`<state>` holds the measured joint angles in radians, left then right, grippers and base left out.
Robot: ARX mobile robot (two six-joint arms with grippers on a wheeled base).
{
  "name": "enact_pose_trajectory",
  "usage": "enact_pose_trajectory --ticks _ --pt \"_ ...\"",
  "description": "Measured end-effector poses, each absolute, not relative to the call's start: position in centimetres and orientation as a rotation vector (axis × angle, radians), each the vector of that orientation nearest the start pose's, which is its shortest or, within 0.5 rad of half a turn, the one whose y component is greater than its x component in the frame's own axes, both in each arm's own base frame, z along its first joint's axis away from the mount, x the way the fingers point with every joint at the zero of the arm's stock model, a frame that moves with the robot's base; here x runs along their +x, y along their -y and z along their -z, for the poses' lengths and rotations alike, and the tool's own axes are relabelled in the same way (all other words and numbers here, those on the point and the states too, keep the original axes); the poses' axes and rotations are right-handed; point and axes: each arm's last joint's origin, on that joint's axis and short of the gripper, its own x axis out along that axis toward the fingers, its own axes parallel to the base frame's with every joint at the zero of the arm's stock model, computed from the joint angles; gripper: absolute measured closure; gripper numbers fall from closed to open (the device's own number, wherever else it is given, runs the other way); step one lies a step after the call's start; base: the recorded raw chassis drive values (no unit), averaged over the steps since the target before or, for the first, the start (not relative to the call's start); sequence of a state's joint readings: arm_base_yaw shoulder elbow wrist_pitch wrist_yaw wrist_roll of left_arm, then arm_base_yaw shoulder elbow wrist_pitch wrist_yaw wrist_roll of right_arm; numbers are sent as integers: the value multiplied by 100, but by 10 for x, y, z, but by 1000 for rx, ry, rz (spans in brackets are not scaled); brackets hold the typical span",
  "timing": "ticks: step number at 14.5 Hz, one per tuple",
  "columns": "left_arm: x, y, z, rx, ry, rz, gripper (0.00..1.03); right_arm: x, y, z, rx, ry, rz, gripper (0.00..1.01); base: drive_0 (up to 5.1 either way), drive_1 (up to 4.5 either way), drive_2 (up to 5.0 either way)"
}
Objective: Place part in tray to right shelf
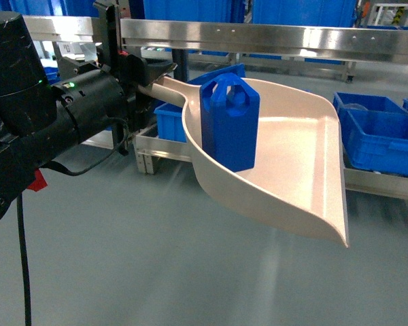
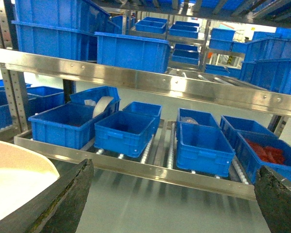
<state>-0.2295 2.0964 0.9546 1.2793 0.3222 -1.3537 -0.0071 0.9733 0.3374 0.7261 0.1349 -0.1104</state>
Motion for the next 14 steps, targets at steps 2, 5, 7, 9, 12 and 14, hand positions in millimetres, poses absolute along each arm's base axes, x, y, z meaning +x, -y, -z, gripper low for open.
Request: enact_pose_trajectory --ticks 2,5,7,9,12,14 --pt "391 100 -147 -1309 -254 557 90 200 5 -233 -104 83 147 3 -167 -167 -167" --pt "391 99 -147 -1309 -252 553 90 200 5 -233 -104 83 147 3 -159 -159 -159" --pt "391 99 -147 -1309 -251 553 90 200 5 -233 -104 83 147 3 -165 -165 -165" --pt "391 99 -147 -1309 -251 552 90 200 5 -233 -104 83 147 3 -171 -171 -171" --pt "391 99 -147 -1309 -252 553 90 200 5 -233 -104 83 147 3 -162 -162 -162" --pt "391 99 -147 -1309 -251 552 90 200 5 -233 -104 83 147 3 -97 -97 -97"
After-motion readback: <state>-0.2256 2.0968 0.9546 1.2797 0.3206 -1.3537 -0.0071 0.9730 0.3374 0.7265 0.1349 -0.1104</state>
